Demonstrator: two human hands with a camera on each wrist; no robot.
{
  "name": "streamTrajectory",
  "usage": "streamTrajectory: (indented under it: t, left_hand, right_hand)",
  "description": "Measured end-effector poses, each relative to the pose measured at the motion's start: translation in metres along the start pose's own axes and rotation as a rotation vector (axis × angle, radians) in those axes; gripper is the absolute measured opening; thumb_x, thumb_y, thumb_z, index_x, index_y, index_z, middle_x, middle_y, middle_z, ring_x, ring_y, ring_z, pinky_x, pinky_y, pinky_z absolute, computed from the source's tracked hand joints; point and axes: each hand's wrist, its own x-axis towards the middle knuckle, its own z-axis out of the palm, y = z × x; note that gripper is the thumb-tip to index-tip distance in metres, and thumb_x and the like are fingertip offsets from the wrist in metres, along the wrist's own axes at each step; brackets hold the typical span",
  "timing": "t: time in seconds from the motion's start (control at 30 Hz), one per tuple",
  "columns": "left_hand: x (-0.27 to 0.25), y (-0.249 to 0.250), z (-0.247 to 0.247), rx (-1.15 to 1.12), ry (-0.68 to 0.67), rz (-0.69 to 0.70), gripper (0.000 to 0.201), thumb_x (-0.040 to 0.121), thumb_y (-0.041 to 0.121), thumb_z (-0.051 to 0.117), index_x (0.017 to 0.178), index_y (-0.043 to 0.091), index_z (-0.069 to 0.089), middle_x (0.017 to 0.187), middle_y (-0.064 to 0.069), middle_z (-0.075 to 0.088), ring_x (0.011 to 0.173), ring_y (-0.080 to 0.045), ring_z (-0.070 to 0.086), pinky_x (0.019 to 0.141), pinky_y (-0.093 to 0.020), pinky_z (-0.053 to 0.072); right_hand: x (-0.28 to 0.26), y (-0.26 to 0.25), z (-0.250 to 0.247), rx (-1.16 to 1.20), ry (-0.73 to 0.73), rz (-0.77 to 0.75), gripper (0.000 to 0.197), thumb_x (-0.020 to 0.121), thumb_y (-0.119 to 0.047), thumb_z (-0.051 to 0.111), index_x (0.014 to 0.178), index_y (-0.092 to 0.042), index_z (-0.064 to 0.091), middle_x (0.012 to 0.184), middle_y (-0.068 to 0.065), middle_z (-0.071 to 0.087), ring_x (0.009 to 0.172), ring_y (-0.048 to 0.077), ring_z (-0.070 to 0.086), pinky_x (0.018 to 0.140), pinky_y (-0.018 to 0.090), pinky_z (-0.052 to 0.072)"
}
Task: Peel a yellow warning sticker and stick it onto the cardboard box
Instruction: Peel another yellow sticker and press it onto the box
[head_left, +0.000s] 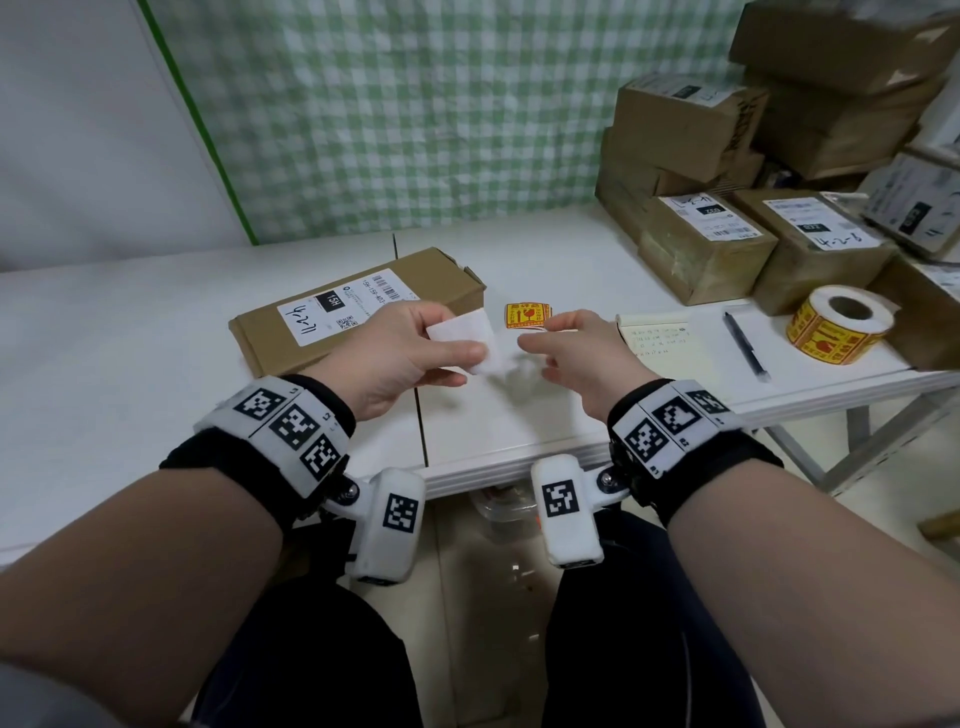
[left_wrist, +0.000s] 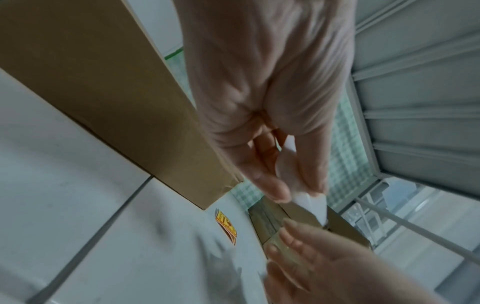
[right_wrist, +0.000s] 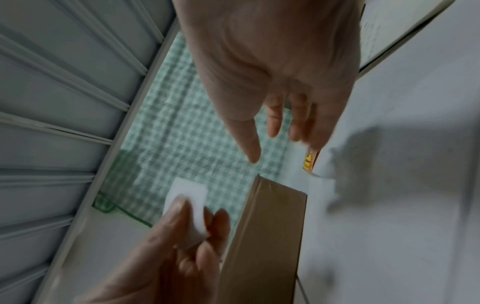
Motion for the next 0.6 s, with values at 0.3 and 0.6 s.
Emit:
streamTrajectory:
  t: [0.3, 0.6]
  left_hand:
    - [0.007, -0.006, 0.004, 0.548, 0.284, 0.264, 0.030, 0.064, 0.020, 0.082, 0.055, 0.021, 0.053, 0.052, 0.007, 0.047, 0.042, -0.001, 0.040, 0.045, -0.013, 0.030]
    - [0.003, -0.013, -0.003, 0.906, 0.355, 0.624, 0.012, 0.065, 0.010, 0.076, 0.072, 0.007, 0.067, 0.082, 0.002, 0.050, 0.074, -0.013, 0.045, 0.062, -0.016, 0.025]
  right_hand:
    - [-0.021, -0.022, 0.010, -0.207, -0.272, 0.134, 0.044, 0.084, -0.055, 0.052, 0.073, -0.013, 0.057, 0.061, 0.001, 0.059, 0.049, 0.014, 0.049, 0.048, 0.020, 0.042]
    - [-0.026, -0.021, 0.019, 0.048, -0.330, 0.095, 0.012, 0.081, 0.001, 0.061, 0.071, -0.006, 0.060, 0.069, 0.008, 0.057, 0.057, 0.014, 0.052, 0.052, 0.017, 0.051]
